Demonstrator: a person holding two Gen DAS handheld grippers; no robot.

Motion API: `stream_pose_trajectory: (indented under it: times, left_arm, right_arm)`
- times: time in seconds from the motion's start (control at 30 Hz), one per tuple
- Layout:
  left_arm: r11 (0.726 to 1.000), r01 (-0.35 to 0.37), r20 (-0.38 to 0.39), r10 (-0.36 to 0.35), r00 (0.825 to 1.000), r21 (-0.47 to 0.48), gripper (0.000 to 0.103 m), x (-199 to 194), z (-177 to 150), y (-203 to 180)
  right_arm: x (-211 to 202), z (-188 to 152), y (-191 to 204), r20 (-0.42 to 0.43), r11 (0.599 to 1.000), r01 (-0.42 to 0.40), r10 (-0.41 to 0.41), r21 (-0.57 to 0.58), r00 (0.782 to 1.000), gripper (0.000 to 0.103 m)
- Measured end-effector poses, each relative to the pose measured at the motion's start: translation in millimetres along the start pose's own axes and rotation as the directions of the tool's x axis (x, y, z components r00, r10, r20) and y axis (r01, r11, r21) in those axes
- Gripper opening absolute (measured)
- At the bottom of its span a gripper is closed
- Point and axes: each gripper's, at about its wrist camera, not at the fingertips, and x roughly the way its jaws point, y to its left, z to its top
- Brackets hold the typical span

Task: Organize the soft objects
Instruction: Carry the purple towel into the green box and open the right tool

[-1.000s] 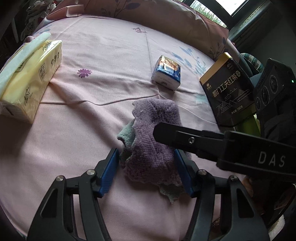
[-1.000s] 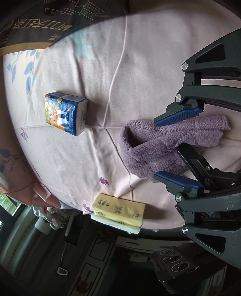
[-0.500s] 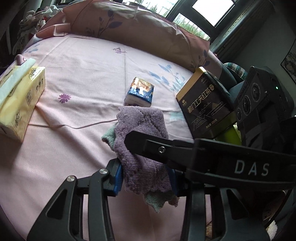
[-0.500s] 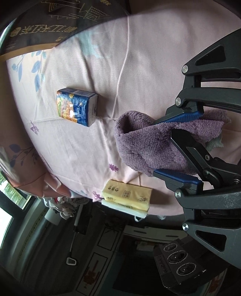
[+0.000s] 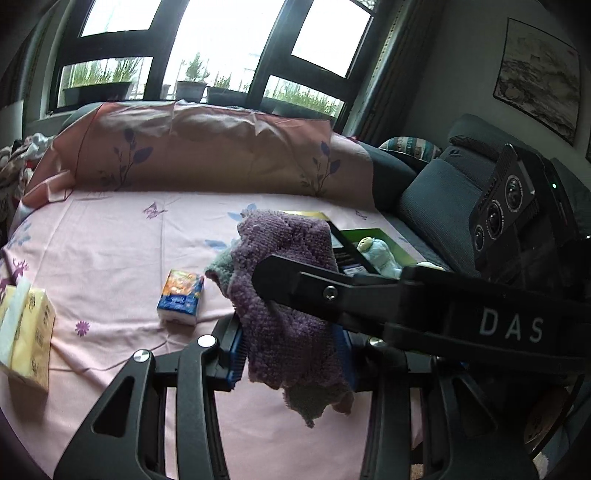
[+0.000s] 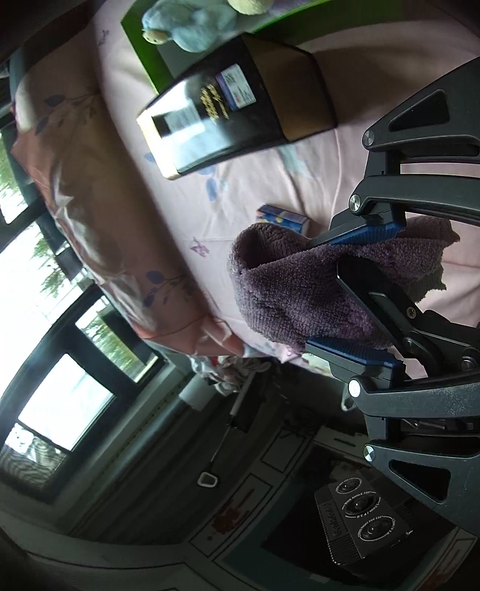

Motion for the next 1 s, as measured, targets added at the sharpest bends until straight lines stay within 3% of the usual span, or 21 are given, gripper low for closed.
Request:
stream_pose_trajectory:
  times: [0.2,0.4,0.53,0.63,0.77,1.0]
  left_arm:
    - [0.993,0.076,0.031,-0.079,0.996,0.087,0.038,12.2,33.7,-50.9]
    - [0.970,0.145,0.051,-0.158,0.986,0.196,0.038,39.4,63.8,-96.0]
    - [0.947,0.225,-0.016,-0.227,0.974,0.231,0.038,76.1,72.5,-119.9]
    - [0.921,0.317,-0.100,-0.301,0.948,0.229,0.039,110.7,71.5,-134.0]
    - [0.910,0.326,-0.172,-0.288,0.942,0.258,0.039,149.1,64.6,-157.0]
    - [0.885,0.423,-0.227,-0.380,0.897,0.192,0.039,181.5,56.0,-170.2]
  right_arm:
    - [-55.2,31.8,-14.8,0.135,0.999,0.017,-0.020,0.027,0.991,0.049]
    - [-99.9,61.0,-35.1,0.279,0.998,0.052,-0.060,0.039,0.958,0.049]
    - [-118.3,68.4,-71.2,0.367,0.992,0.063,-0.100,0.111,0.925,0.049]
    - [-127.0,70.1,-103.9,0.445,0.981,0.078,-0.150,0.176,0.883,0.049]
    - [-128.3,71.9,-147.8,0.455,0.958,0.040,-0.172,0.285,0.874,0.049]
    - [-143.3,60.8,-179.6,0.514,0.932,-0.002,-0.198,0.362,0.835,0.049]
